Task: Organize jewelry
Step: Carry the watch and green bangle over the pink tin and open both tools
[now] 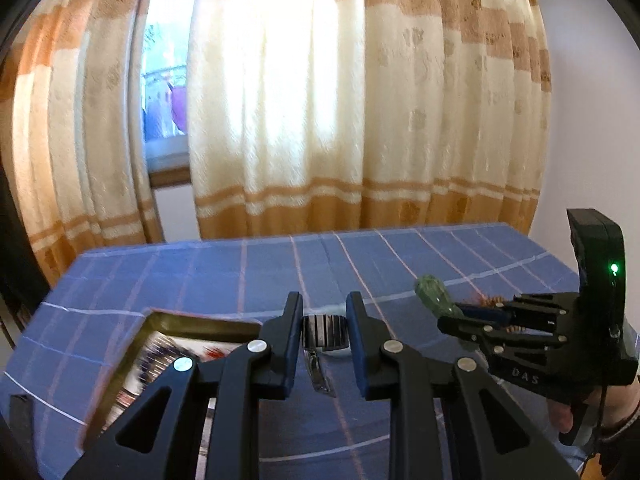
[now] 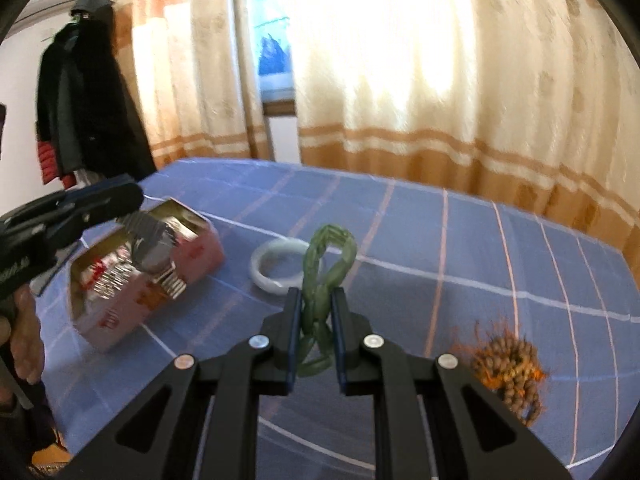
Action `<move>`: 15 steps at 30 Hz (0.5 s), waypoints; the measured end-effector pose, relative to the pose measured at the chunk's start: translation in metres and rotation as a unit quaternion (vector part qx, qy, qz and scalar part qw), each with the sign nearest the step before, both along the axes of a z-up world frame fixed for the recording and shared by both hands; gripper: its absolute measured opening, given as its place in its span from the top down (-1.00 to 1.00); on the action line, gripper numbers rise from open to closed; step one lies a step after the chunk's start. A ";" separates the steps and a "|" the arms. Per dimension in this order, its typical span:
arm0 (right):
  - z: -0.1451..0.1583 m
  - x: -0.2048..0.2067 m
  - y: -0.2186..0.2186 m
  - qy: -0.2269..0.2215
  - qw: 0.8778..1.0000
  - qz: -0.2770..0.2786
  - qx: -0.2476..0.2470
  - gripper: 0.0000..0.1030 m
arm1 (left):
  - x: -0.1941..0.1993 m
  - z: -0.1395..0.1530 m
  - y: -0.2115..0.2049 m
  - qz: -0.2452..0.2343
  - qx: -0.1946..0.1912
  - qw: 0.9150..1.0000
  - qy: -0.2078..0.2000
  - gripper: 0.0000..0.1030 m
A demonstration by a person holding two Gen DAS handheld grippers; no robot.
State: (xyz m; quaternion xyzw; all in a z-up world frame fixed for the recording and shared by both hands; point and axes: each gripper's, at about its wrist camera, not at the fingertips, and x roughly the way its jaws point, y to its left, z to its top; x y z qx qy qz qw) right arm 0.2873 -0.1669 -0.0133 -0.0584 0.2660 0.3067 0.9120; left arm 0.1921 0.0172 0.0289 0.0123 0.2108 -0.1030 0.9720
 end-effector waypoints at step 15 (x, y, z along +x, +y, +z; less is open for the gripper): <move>0.048 -0.038 0.097 -0.053 0.993 0.107 0.027 0.67 | -0.020 0.013 0.082 0.077 0.016 0.997 -0.011 0.56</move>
